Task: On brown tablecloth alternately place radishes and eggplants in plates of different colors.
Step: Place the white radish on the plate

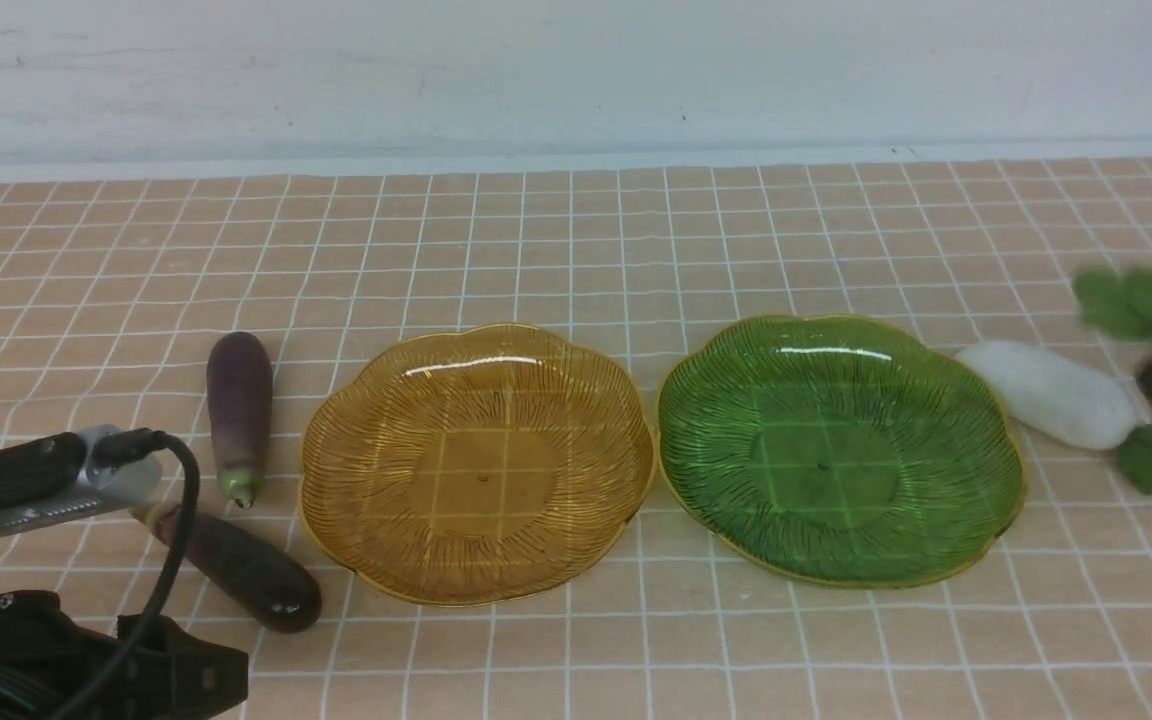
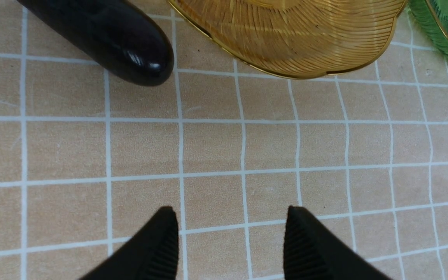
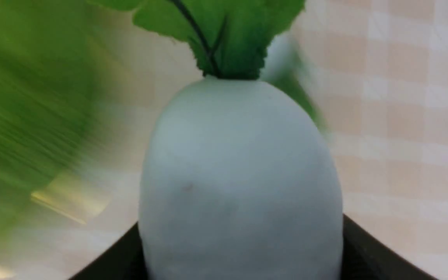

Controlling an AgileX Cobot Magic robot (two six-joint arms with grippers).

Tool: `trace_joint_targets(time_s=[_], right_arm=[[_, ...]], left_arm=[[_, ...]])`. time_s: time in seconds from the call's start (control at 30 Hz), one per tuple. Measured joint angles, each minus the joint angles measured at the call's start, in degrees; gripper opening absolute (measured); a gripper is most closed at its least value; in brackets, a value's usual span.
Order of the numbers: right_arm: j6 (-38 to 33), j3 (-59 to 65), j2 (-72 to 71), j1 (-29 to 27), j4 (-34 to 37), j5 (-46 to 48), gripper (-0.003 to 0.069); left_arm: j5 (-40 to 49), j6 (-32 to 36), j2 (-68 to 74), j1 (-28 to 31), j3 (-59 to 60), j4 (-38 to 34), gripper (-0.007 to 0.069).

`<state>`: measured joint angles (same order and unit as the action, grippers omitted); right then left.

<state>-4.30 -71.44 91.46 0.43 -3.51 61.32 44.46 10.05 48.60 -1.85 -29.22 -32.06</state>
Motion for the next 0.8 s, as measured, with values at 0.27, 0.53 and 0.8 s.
trace_joint_targets(time_s=[0.27,0.53,0.8], right_arm=[[-2.32,-2.05,4.75,10.78,17.31,-12.92,0.0463],[-2.14,-4.21,15.52,20.44,9.97,-14.83,0.0482],[-1.49,-11.47,16.27,19.55,5.27,-7.76,0.0677]], left_arm=[[-0.06,0.0,0.0,0.0,0.0,0.03,0.0347],[-0.11,0.0,0.0,0.0,0.0,0.03,0.0347],[-0.11,0.0,0.0,0.0,0.0,0.03,0.0347]])
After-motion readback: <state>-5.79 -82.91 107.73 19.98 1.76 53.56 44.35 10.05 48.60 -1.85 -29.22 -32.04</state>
